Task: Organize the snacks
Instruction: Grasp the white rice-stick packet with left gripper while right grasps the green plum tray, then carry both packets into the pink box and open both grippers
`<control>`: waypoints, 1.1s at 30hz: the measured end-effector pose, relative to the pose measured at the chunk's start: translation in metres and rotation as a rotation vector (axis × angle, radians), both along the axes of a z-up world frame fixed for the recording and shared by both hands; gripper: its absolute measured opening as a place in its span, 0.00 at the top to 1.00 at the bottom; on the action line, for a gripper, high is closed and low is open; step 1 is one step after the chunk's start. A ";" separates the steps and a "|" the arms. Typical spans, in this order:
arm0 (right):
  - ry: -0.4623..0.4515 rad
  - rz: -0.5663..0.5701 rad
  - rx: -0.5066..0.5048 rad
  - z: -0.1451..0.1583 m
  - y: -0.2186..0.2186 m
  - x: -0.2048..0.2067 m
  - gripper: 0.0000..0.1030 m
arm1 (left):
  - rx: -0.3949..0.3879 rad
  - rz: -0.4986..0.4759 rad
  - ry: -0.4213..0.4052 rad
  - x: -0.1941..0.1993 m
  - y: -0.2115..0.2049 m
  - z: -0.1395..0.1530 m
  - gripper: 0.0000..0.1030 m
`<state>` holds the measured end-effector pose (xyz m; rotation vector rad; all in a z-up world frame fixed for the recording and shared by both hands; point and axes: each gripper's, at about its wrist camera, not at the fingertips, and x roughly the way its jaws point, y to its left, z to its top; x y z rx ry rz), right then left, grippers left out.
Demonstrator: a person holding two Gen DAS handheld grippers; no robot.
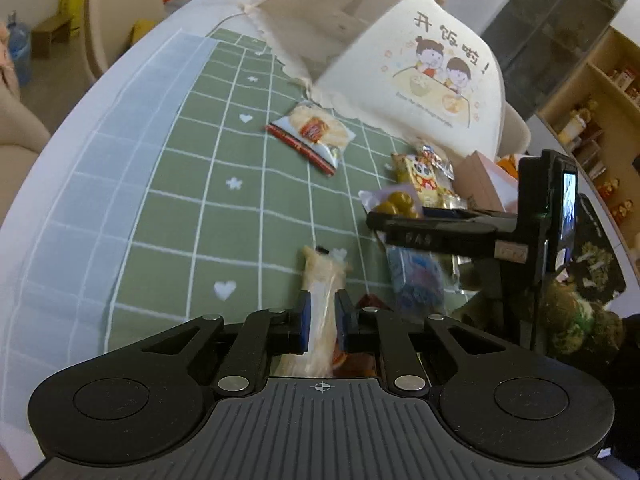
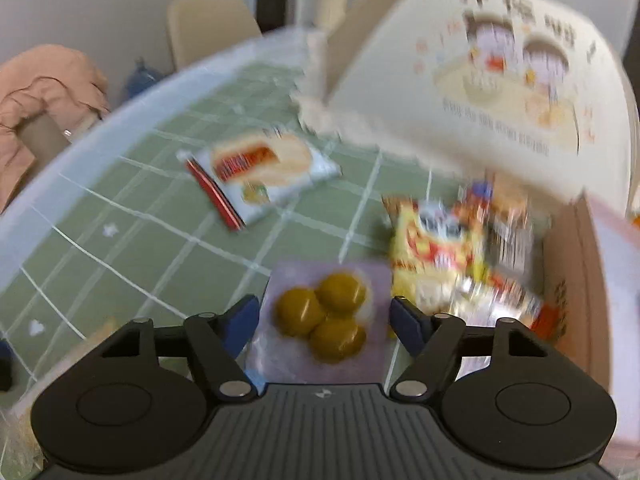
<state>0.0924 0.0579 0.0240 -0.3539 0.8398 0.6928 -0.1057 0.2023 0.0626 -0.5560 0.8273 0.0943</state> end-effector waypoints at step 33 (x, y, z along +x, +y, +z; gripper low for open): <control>-0.058 0.068 0.015 0.003 -0.022 -0.018 0.49 | 0.182 -0.035 0.132 0.049 -0.042 -0.028 0.65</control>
